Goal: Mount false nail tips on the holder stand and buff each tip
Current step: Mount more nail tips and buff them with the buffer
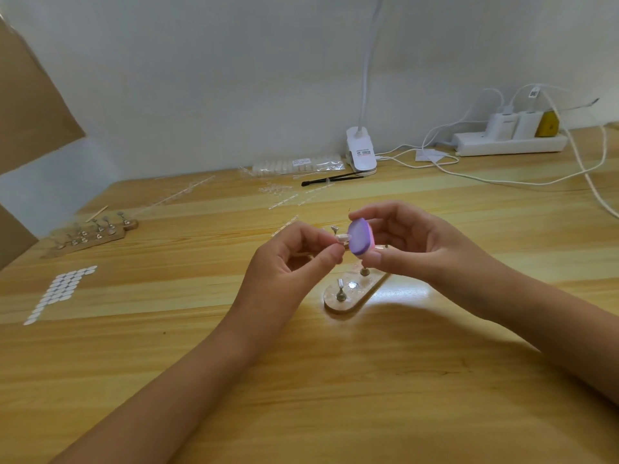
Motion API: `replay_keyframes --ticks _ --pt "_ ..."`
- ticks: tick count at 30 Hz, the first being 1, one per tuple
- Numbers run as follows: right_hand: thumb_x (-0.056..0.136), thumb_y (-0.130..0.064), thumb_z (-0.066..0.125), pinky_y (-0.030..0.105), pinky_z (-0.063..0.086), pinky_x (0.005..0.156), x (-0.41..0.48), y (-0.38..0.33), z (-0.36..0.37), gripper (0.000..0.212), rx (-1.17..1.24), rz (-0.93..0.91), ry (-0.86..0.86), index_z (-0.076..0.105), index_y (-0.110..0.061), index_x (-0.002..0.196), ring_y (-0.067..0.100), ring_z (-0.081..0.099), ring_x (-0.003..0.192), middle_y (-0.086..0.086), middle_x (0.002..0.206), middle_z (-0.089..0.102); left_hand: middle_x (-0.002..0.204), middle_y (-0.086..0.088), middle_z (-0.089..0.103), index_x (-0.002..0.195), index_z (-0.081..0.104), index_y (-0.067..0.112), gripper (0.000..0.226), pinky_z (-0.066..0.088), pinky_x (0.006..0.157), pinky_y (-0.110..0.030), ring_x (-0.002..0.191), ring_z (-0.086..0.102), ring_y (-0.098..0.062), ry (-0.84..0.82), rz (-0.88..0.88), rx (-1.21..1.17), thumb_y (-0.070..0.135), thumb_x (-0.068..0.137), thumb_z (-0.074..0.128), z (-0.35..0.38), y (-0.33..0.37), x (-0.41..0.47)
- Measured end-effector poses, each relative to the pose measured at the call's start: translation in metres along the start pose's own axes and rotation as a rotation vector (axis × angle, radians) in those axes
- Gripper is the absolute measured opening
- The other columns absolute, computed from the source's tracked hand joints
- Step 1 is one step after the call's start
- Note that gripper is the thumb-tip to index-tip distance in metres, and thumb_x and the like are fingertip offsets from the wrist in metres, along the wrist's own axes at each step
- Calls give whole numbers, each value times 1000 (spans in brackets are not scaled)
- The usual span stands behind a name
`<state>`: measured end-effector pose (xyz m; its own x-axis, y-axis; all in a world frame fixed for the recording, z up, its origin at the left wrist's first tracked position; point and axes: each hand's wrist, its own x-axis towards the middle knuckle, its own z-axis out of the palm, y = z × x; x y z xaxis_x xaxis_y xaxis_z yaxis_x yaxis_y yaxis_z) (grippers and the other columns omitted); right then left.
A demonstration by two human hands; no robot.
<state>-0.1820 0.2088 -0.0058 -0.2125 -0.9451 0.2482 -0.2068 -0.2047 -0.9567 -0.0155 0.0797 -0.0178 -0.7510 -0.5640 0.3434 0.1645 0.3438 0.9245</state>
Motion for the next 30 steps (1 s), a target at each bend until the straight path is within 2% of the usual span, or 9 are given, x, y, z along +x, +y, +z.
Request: replay_keyframes --ticks 3,9,13,16,18,21,25,28,30 --pt "81 -24 74 27 52 95 0 1 1 44 -31 3 -33 61 -25 122 14 66 109 -5 110 71 93 -2 74 82 70 29 4 55 84 -24 89 69 -15 9 -19 -16 32 81 71 1 0 1" --pt "79 -26 72 23 53 92 1 2 3 44 -63 -27 39 62 -24 121 10 65 110 -6 114 70 94 -9 74 86 68 16 11 57 86 -30 92 71 -22 -3 -20 20 26 82 70 2 0 1" --pt "79 -25 73 28 53 94 0 1 4 41 -114 -27 -18 63 -24 119 12 65 110 -5 115 69 90 -10 72 83 67 19 11 57 82 -27 86 70 -16 -3 -11 15 28 80 70 3 0 1" --pt "75 -28 73 25 56 85 1 0 4 42 -122 -57 87 64 -25 115 10 64 104 -5 112 67 91 -8 74 85 68 15 15 57 86 -28 89 72 -18 -13 -16 26 28 79 71 3 -2 1" --pt "74 -28 73 24 56 83 1 -1 3 43 -116 -64 97 64 -24 116 10 65 101 -5 110 67 91 -6 74 84 68 16 13 57 85 -28 89 72 -18 -17 -20 21 28 79 71 4 -2 1" --pt "76 -27 74 27 55 88 -1 -3 3 42 -129 -72 5 63 -26 117 10 67 100 -8 110 68 88 -1 75 80 70 25 6 55 79 -22 86 71 -12 -20 -10 -2 31 79 71 4 0 1" --pt "76 -29 72 34 56 91 1 -1 3 44 -147 -77 72 63 -26 119 10 64 105 -10 113 66 90 -4 75 83 69 20 10 55 81 -21 90 72 -14 -26 -18 9 29 79 72 3 -2 1" --pt "77 -30 73 28 55 90 -1 -2 1 43 -174 -66 -5 63 -28 119 9 66 103 -12 113 67 90 -3 75 83 68 20 11 53 76 -18 87 72 -12 -33 -16 -2 30 79 72 4 -2 0" --pt "76 -32 74 30 54 91 0 -1 0 43 -183 -72 24 65 -29 117 11 66 103 -9 111 68 91 -3 75 83 68 22 10 53 76 -18 87 72 -13 -28 -16 5 29 79 72 4 -2 0"
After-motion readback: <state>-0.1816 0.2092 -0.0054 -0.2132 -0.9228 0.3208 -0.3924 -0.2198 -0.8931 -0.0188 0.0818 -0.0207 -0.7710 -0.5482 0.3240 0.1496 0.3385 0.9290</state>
